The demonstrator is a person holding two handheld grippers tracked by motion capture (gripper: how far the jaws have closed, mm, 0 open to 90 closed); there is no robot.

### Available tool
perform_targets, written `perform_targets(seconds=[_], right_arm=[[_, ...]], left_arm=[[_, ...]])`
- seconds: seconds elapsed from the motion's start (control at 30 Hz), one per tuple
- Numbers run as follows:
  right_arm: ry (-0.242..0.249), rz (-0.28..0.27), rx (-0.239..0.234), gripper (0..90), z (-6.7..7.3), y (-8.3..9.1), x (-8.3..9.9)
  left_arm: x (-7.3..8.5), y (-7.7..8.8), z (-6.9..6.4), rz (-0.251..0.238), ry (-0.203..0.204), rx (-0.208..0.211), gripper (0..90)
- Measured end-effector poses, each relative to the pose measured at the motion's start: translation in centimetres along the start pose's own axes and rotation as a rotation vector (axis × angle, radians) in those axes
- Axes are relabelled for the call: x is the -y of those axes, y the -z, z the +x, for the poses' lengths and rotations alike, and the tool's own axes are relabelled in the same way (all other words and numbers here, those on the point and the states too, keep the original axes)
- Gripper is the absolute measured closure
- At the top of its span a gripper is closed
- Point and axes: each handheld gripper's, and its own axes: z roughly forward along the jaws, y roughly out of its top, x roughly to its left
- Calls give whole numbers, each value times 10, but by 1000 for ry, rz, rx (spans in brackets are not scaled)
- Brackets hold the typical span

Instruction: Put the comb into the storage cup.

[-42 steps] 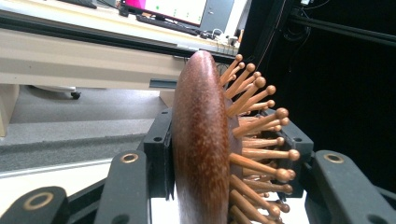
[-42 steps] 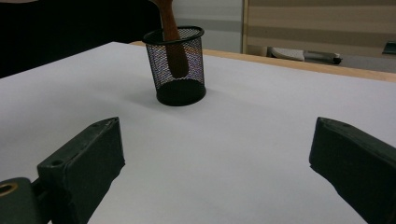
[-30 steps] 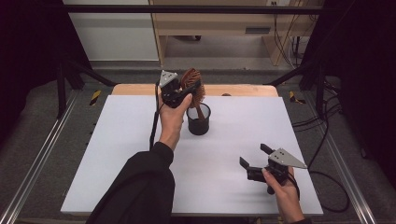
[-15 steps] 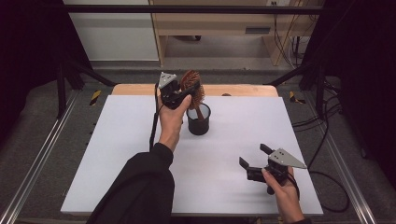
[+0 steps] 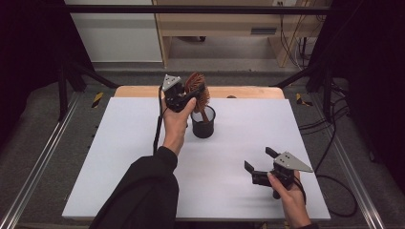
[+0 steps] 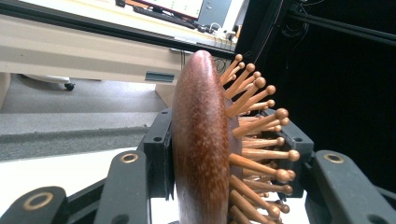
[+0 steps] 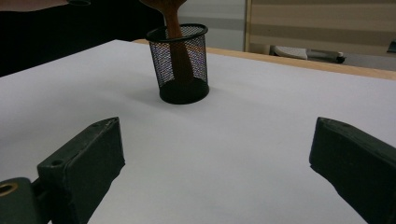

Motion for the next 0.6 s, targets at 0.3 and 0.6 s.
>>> perform_targets(seconds=[0.3,0.6], right_arm=[[-1,1,-1,37,0,0,0],[-1,3,-1,37,0,0,0]], left_arm=[[2,0,1,0,8,-3,504],[4,0,3,6,13,-1,503]])
